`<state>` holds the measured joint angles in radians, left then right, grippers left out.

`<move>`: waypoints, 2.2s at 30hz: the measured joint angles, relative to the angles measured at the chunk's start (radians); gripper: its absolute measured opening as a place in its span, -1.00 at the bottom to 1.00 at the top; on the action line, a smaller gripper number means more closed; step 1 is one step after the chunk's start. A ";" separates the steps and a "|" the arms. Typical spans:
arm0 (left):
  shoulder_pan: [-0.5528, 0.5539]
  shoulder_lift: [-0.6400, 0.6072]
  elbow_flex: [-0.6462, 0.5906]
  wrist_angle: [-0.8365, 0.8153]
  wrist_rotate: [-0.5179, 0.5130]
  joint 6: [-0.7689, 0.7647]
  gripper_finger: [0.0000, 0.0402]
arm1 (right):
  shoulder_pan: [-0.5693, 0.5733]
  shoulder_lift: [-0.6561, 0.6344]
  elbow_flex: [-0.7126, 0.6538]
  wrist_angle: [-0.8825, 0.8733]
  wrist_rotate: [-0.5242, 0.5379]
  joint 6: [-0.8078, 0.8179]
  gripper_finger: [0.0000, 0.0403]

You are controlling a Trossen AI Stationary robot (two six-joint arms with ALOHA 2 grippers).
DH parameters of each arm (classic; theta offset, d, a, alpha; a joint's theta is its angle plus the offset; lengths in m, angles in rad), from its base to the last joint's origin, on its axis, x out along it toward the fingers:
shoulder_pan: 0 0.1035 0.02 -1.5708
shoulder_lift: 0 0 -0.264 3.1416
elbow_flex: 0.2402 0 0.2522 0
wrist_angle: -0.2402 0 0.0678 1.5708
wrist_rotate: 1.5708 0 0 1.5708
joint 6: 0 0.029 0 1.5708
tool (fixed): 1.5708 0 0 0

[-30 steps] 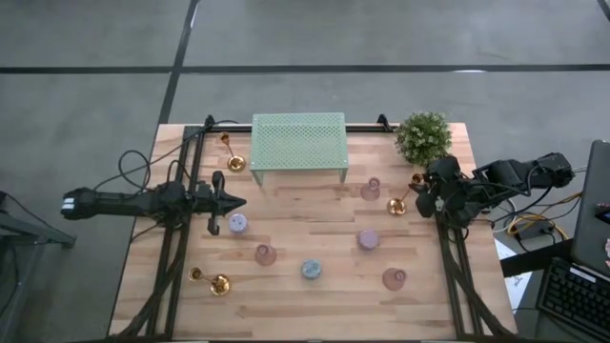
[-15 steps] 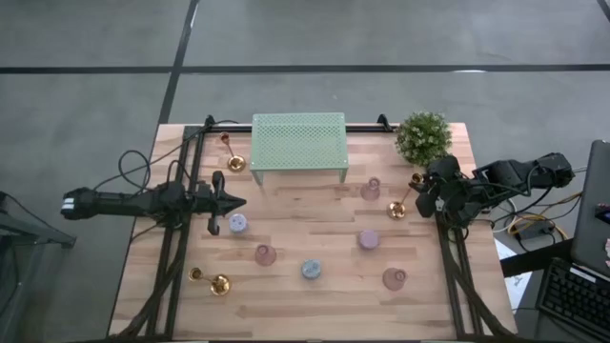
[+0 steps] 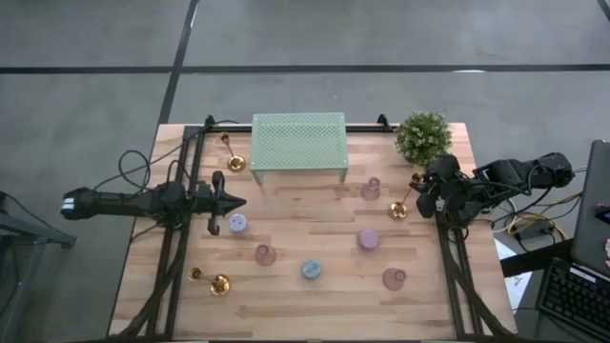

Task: Pick & Place candle stick holders
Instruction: Put the right gold candle holder on the shelf

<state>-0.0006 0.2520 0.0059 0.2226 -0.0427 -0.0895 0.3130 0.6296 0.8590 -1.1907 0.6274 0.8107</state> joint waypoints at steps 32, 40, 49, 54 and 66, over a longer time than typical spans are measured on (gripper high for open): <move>0.000 0.000 0.000 0.000 0.000 0.000 -0.96 | -0.092 0.278 0.551 -0.033 -0.087 -0.428 -0.47; 0.000 0.000 0.000 0.000 0.000 0.000 -0.96 | -0.234 0.459 0.738 0.000 -0.088 -0.610 -0.47; 0.000 0.000 0.000 0.000 0.000 0.000 -0.96 | -0.448 0.692 0.941 0.112 -0.159 -0.734 -0.47; 0.000 0.000 0.000 -0.001 0.000 0.000 -0.96 | -0.553 0.827 1.044 0.201 -0.246 -0.777 -0.47; 0.000 0.000 0.000 -0.001 0.000 0.000 -0.96 | -0.725 1.128 1.314 0.205 -0.337 -0.724 -0.47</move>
<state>-0.0004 0.2520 0.0059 0.2214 -0.0429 -0.0895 -0.4121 1.7573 2.1734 -0.9860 0.2900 0.0868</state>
